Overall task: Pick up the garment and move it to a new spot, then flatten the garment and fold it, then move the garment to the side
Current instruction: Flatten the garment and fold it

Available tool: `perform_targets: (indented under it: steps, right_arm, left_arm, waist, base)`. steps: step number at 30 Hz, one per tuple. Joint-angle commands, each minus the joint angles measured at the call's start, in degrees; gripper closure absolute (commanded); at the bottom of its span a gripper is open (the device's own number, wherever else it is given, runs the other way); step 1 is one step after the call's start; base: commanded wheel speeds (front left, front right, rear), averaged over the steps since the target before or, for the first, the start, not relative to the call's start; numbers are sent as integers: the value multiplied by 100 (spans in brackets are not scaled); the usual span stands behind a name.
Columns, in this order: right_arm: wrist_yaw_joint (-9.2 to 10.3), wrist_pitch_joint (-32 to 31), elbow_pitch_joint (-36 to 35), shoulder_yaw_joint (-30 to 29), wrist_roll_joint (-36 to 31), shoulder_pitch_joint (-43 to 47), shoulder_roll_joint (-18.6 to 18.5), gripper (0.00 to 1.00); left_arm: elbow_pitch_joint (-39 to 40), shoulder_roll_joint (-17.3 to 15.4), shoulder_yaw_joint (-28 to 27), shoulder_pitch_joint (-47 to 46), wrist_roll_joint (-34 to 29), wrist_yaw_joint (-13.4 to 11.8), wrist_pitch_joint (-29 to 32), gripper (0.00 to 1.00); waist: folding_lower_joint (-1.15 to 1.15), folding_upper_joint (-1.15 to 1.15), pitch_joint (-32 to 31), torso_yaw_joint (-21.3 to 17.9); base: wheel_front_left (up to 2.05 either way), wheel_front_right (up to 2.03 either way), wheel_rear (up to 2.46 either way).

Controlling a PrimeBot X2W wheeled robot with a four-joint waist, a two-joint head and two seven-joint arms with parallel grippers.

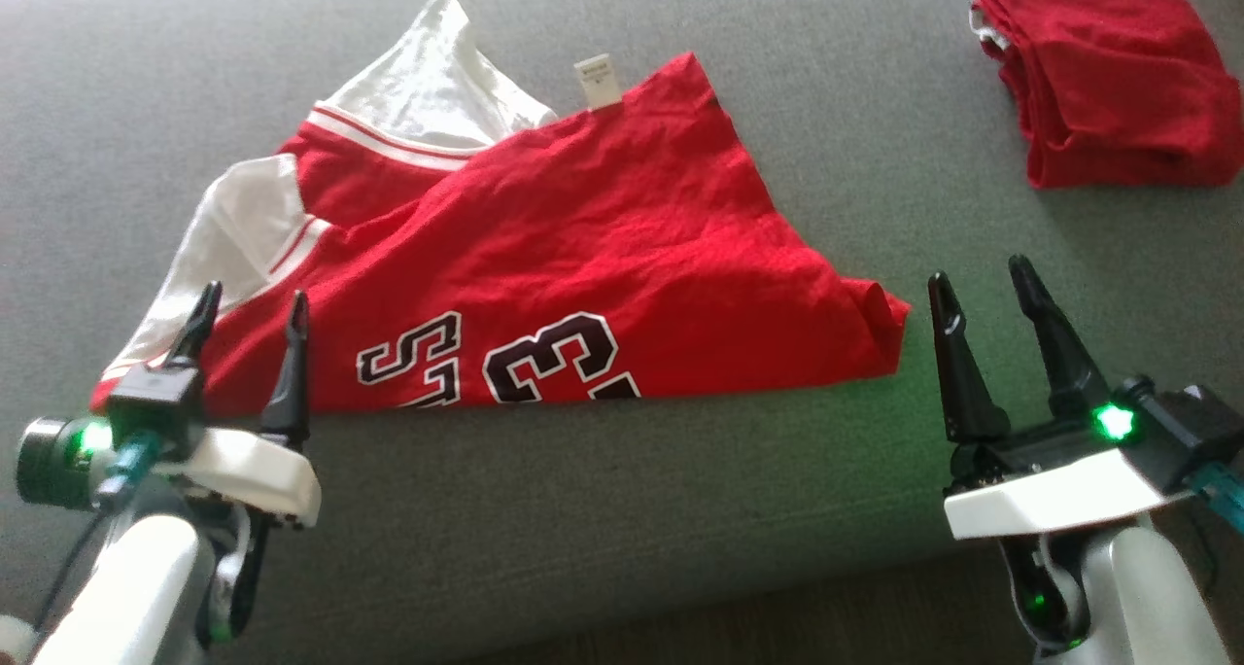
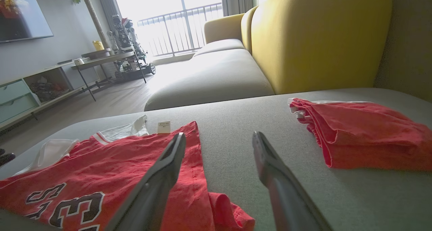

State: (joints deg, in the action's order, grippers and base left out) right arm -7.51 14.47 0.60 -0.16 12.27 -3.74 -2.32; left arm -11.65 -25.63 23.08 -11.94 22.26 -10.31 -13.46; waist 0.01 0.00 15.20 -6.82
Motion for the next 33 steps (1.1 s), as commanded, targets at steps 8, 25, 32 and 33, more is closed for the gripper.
perform_targets:
  steps: [8, 25, 32, 33]
  right_arm:
    - [2, 52, -198, 103, 113, -283, -55, 0]
    - [2, 52, -209, 110, 163, -378, -55, 0]
    - [2, 52, -200, 97, 170, -400, -55, 0]
    - [2, 52, -198, 97, 168, -402, -55, 0]
  left_arm:
    - [-340, -284, -57, -622, -605, -540, 190, 0]
    - [-928, -209, -83, -1010, -645, -902, 570, 0]
    - [-1063, -228, -74, -1117, -635, -908, 529, 100]
    - [-1076, -227, -73, -1125, -630, -907, 509, 100]
  waist:
    - [-1, 0, 264, -183]
    - [-1, 0, 414, -218]
    - [-1, 0, 441, -234]
    - [-1, 0, 442, -233]
  base:
    - [0, 0, 0]
    - [0, 0, 0]
    - [0, 0, 0]
    - [0, 0, 0]
